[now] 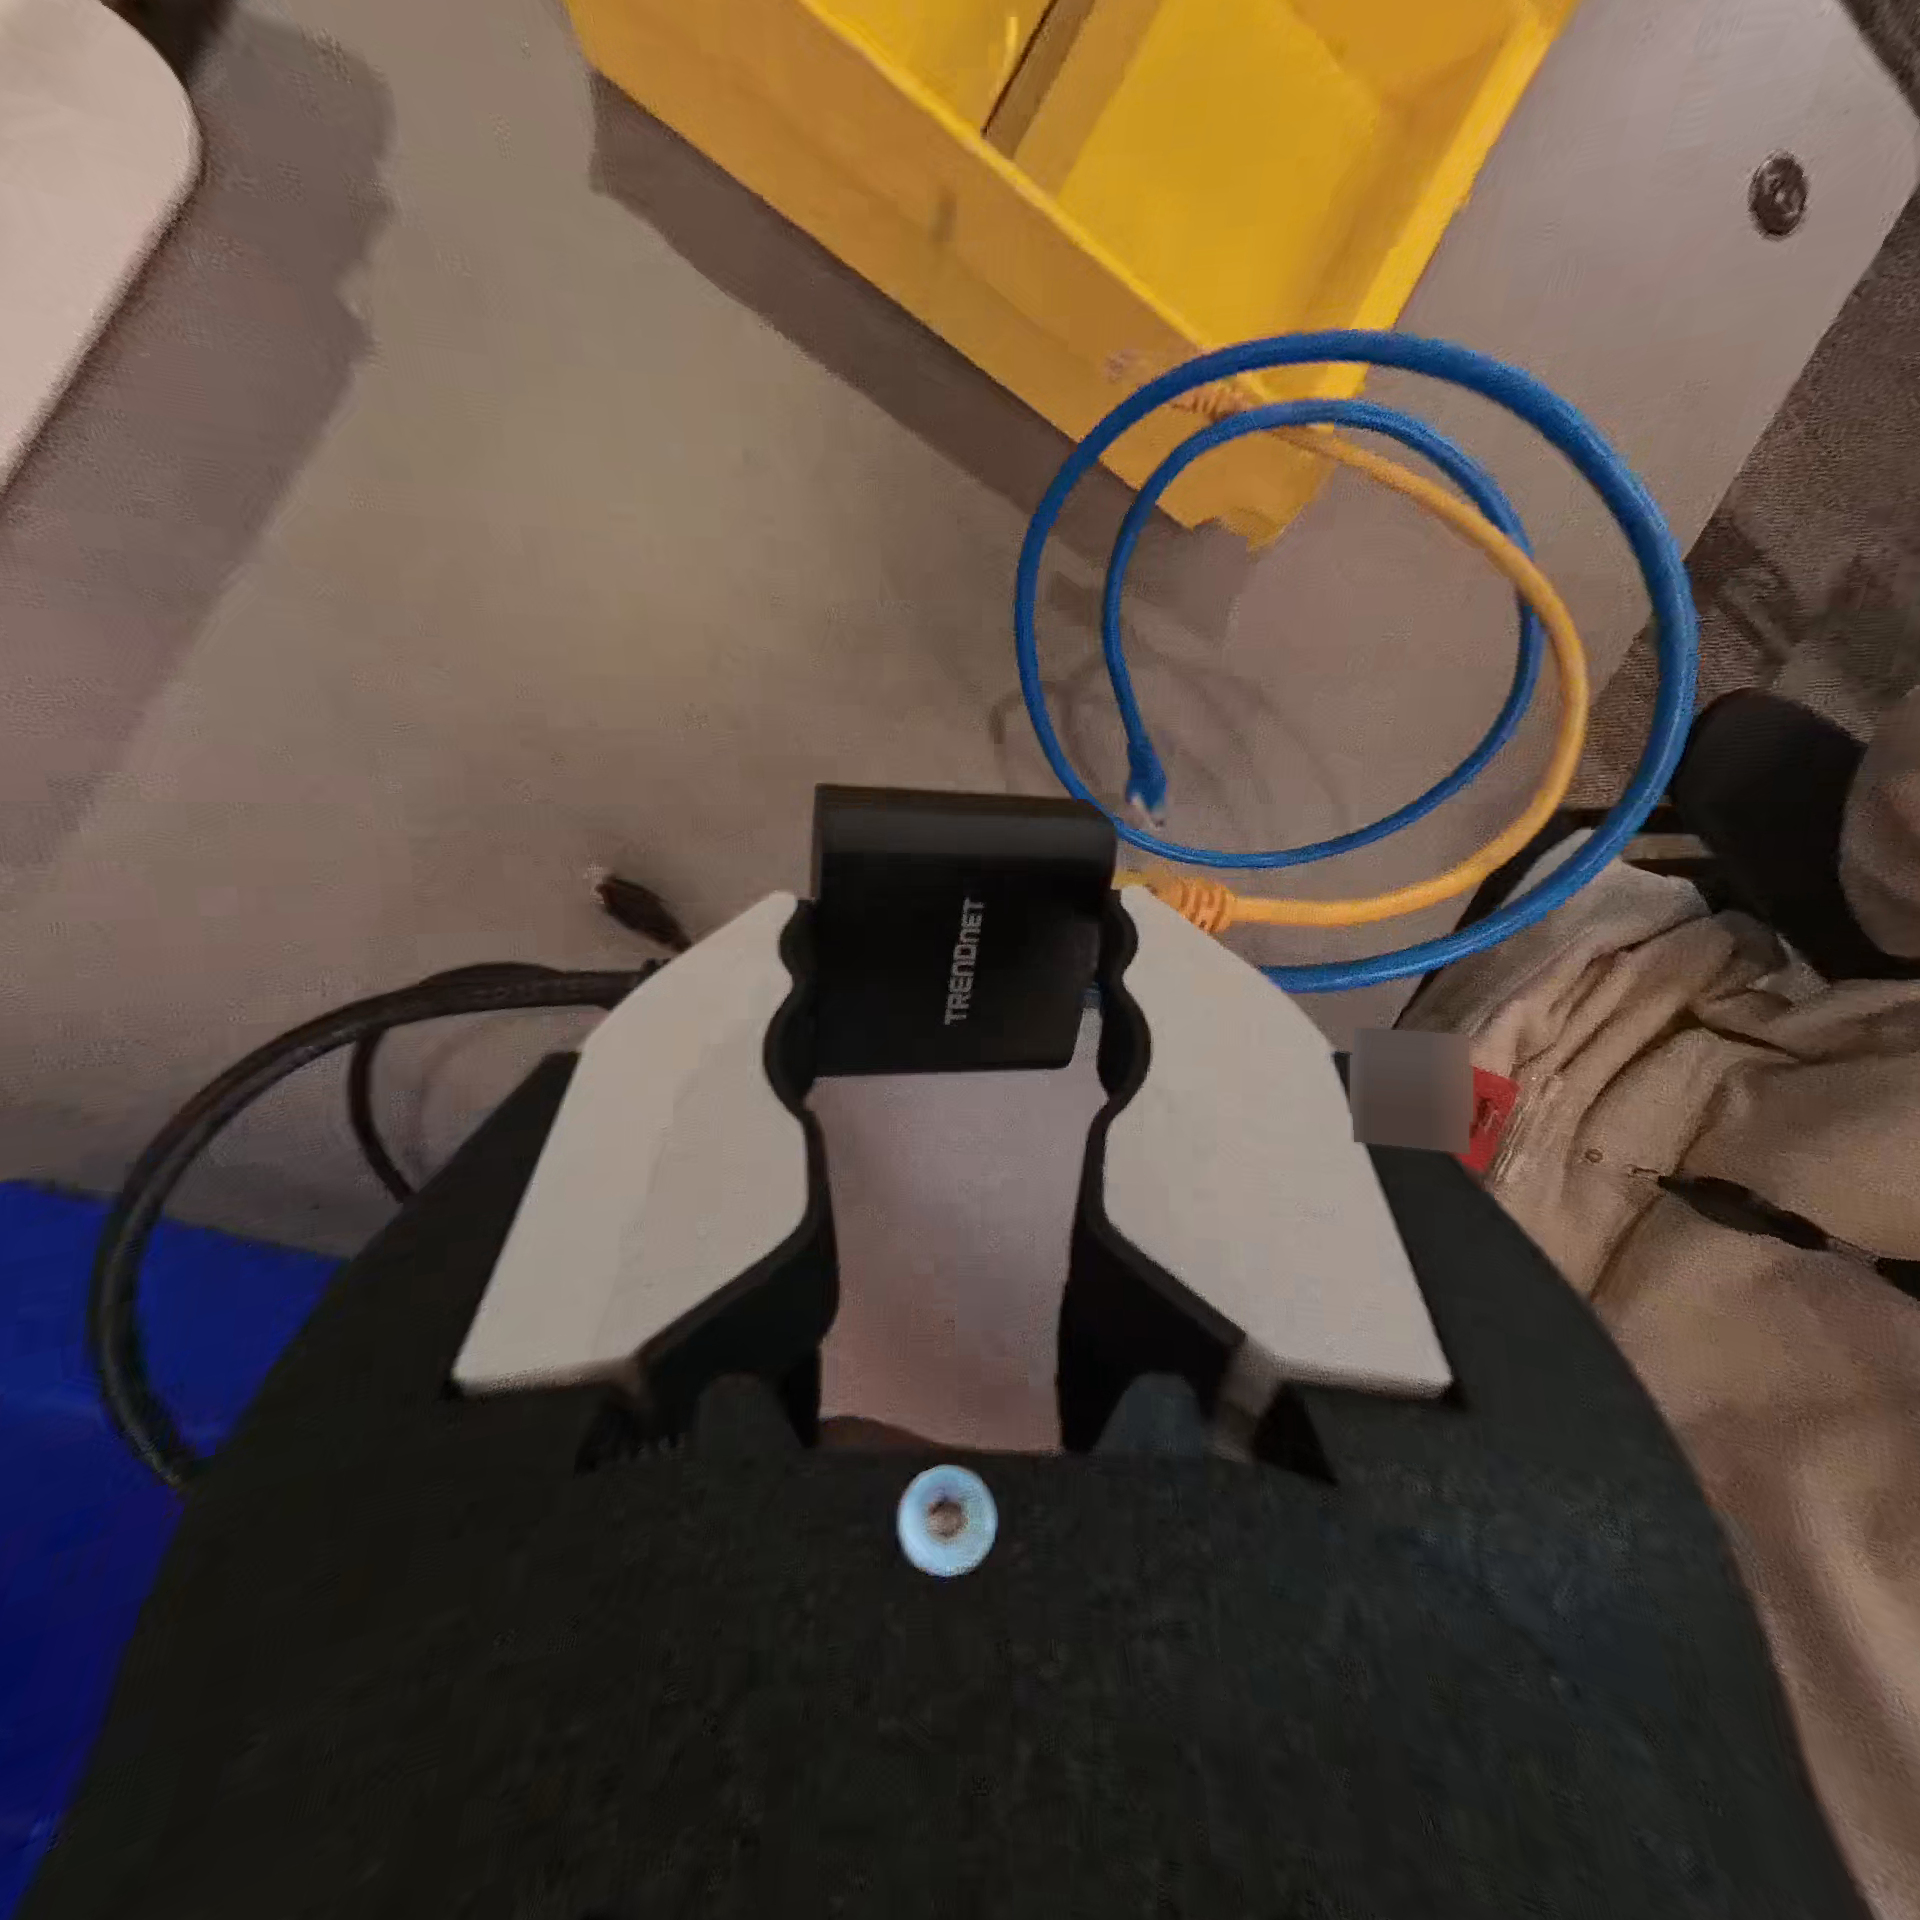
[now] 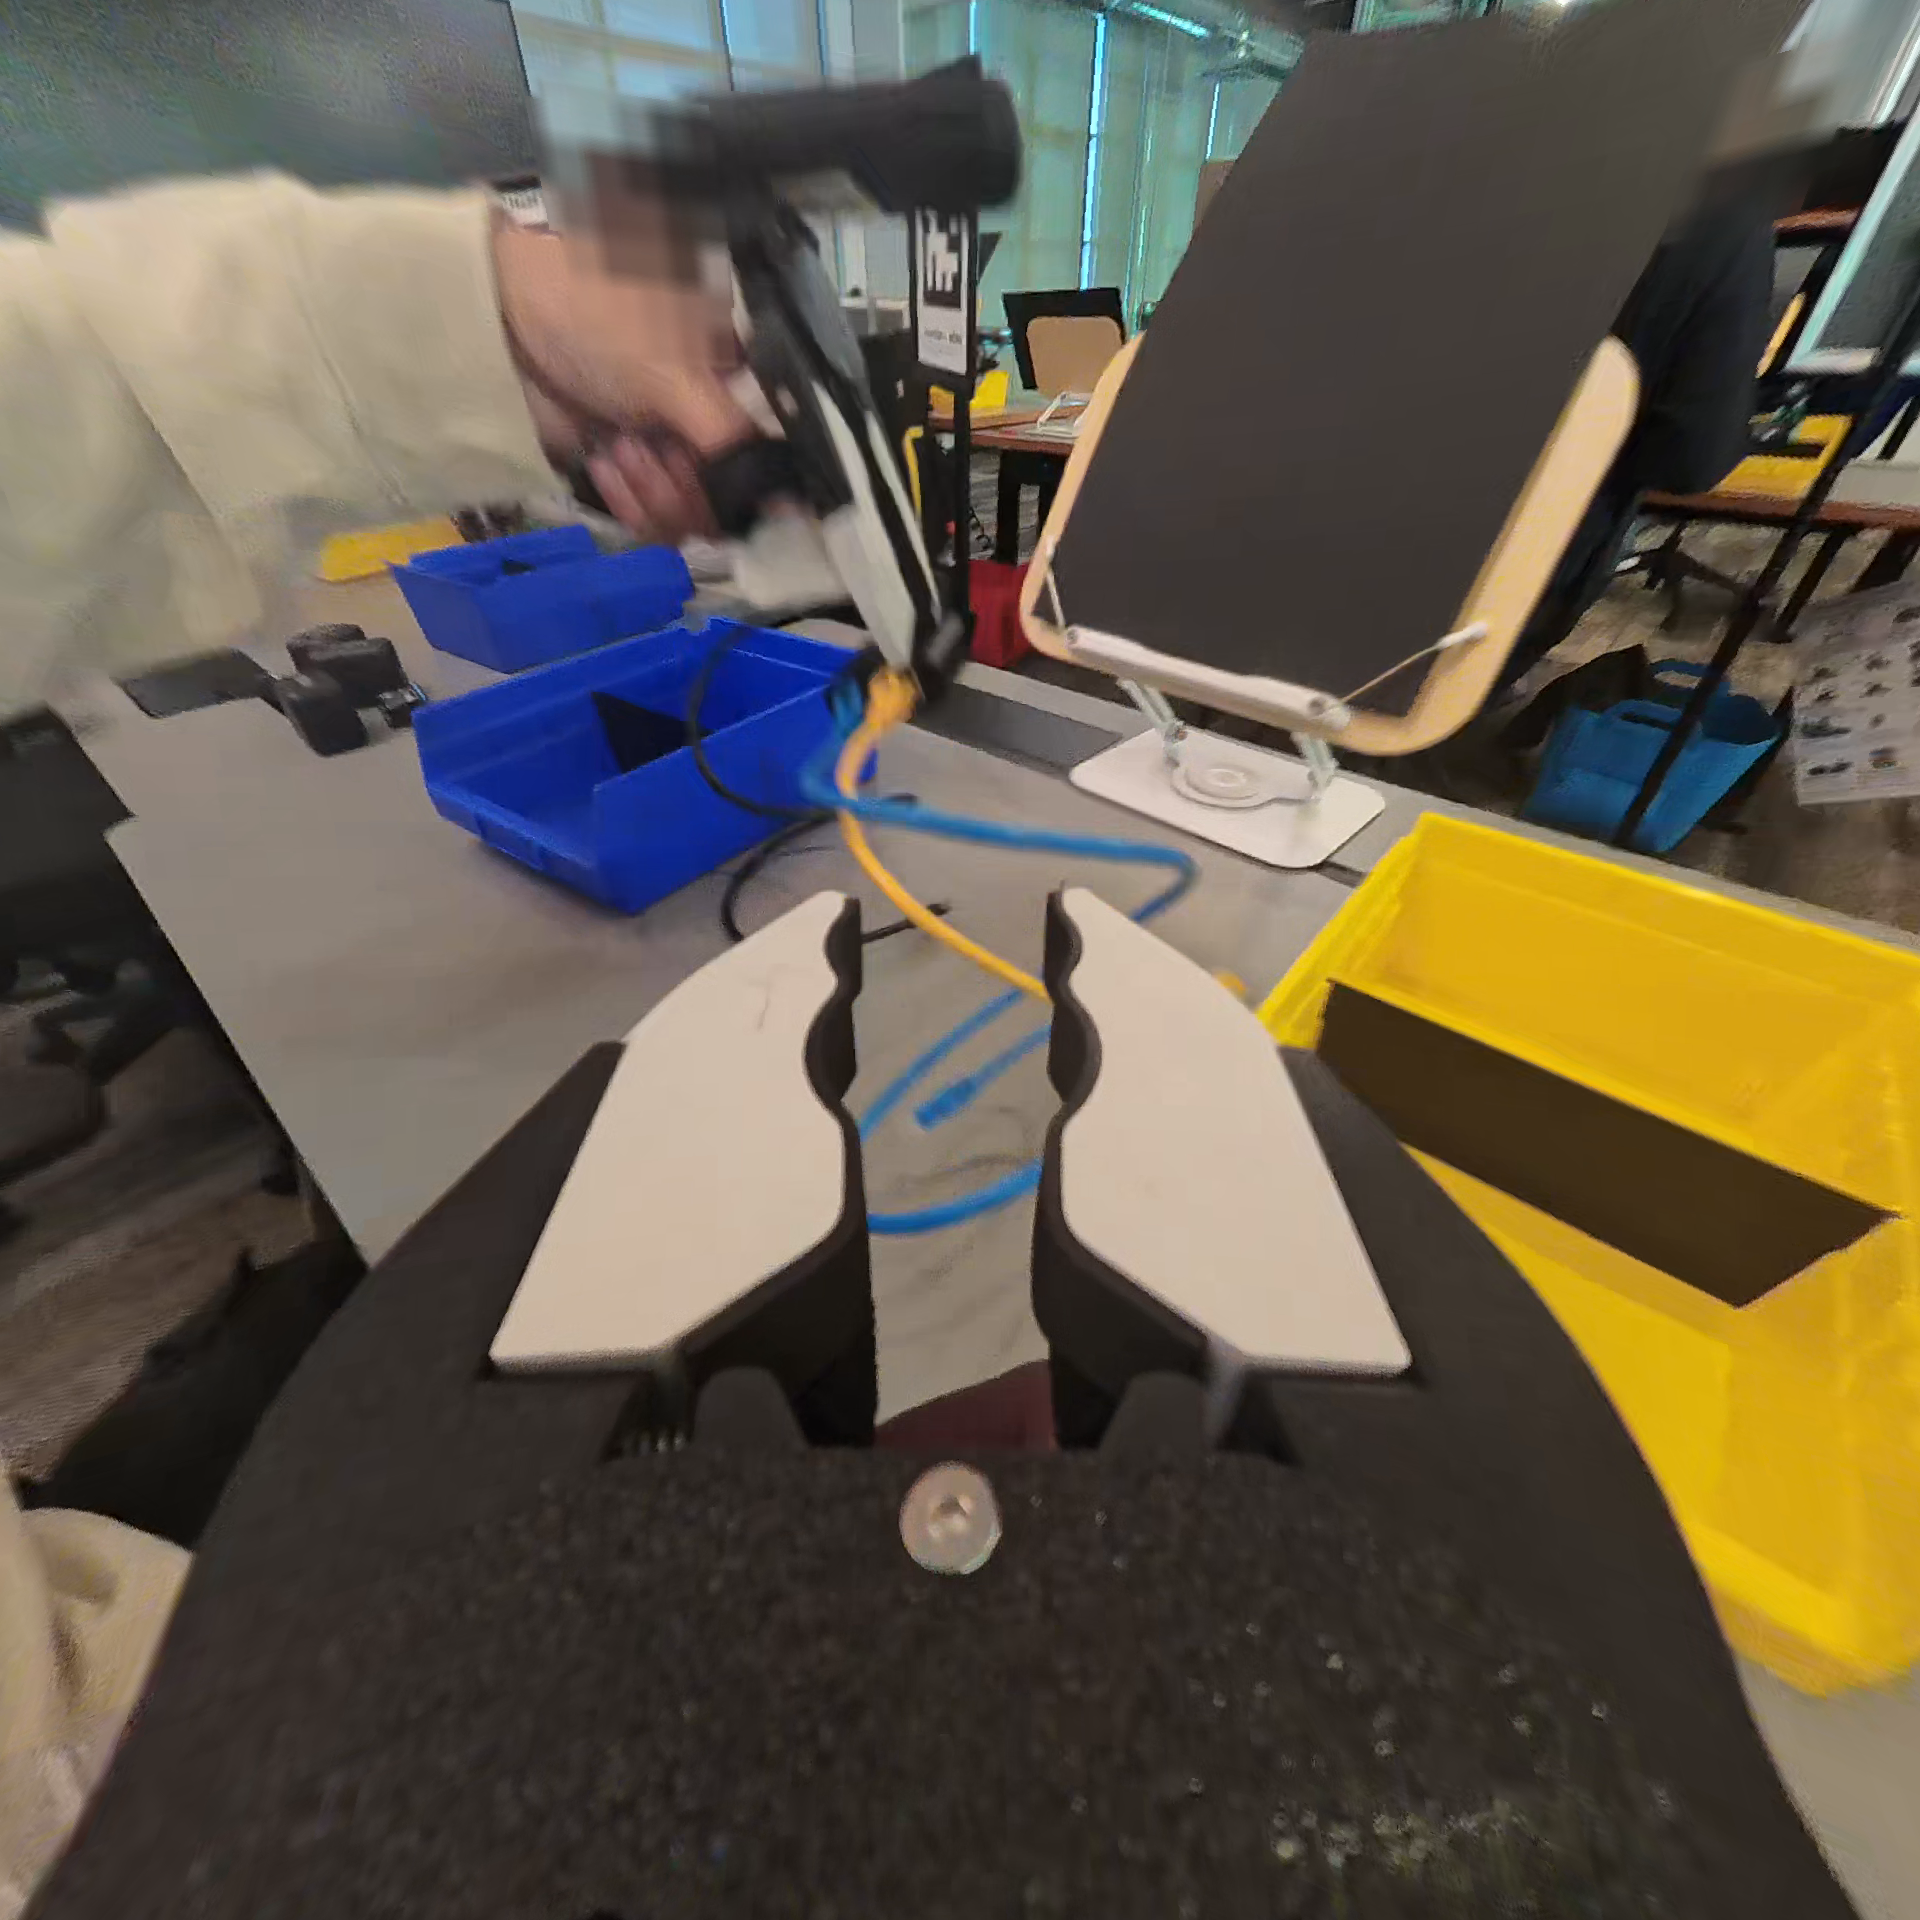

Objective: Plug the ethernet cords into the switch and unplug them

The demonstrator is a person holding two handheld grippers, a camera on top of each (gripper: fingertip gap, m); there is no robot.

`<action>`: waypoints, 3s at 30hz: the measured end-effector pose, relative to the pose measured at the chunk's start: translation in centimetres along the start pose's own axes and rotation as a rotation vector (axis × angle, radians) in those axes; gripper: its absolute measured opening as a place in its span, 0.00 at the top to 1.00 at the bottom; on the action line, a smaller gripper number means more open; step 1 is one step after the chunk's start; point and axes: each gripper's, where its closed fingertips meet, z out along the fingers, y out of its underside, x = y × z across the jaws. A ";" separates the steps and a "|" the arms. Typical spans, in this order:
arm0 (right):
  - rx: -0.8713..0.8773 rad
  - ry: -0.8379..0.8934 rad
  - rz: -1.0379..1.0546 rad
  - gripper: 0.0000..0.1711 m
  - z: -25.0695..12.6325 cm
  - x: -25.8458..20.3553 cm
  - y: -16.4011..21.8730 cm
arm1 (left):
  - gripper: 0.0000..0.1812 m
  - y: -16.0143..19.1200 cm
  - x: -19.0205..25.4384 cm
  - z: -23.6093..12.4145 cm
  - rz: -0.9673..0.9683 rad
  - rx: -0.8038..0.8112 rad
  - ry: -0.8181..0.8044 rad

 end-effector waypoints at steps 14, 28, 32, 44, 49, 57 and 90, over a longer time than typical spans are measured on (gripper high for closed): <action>-0.526 0.004 -0.227 0.66 14.1 -3.9 14.7 | 1.00 4.1 -1.1 6.6 0.018 -0.034 -0.021; -0.498 -0.042 -0.064 0.66 11.8 -5.7 15.4 | 0.78 15.7 9.3 10.6 0.237 0.522 -0.180; -0.445 -0.103 -0.046 0.67 10.1 -7.1 15.7 | 0.73 16.4 9.1 10.3 0.407 0.429 -0.212; -0.366 -0.138 0.012 0.69 5.8 -6.6 17.5 | 0.66 8.8 1.9 13.8 0.944 -0.227 -0.034; -0.363 -0.185 0.089 0.70 5.2 -6.7 17.8 | 0.57 8.6 1.8 17.0 1.064 -0.384 0.091; -0.373 -0.224 0.168 0.70 5.0 -6.8 18.5 | 0.64 9.0 1.1 18.9 1.251 -0.389 0.149; -0.545 0.107 -0.914 0.95 12.9 -1.7 12.8 | 0.63 5.9 5.8 8.0 0.907 -0.201 -0.001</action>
